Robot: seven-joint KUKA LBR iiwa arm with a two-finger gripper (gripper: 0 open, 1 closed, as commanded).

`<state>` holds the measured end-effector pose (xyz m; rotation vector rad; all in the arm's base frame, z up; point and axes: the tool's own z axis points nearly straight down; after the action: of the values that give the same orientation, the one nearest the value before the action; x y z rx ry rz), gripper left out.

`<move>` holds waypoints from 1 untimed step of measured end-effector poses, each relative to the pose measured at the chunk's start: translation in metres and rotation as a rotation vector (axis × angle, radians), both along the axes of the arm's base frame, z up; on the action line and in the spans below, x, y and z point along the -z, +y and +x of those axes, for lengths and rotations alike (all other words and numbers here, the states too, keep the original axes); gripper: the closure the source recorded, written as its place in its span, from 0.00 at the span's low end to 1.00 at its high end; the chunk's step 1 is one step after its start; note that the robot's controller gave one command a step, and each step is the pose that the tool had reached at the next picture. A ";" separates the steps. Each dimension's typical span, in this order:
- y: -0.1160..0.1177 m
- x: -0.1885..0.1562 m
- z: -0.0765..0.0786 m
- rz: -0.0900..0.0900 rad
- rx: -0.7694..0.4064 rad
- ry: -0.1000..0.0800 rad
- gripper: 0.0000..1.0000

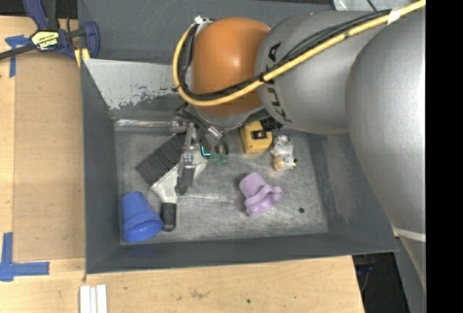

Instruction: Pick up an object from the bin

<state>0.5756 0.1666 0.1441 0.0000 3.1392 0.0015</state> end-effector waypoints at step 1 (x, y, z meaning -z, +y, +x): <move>0.024 0.060 0.007 -0.001 0.247 0.014 1.00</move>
Offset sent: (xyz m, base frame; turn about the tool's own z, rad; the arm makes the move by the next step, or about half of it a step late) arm 0.0000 0.0000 0.0000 0.0000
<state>0.5826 0.1902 0.0842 0.3883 3.1290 -0.0007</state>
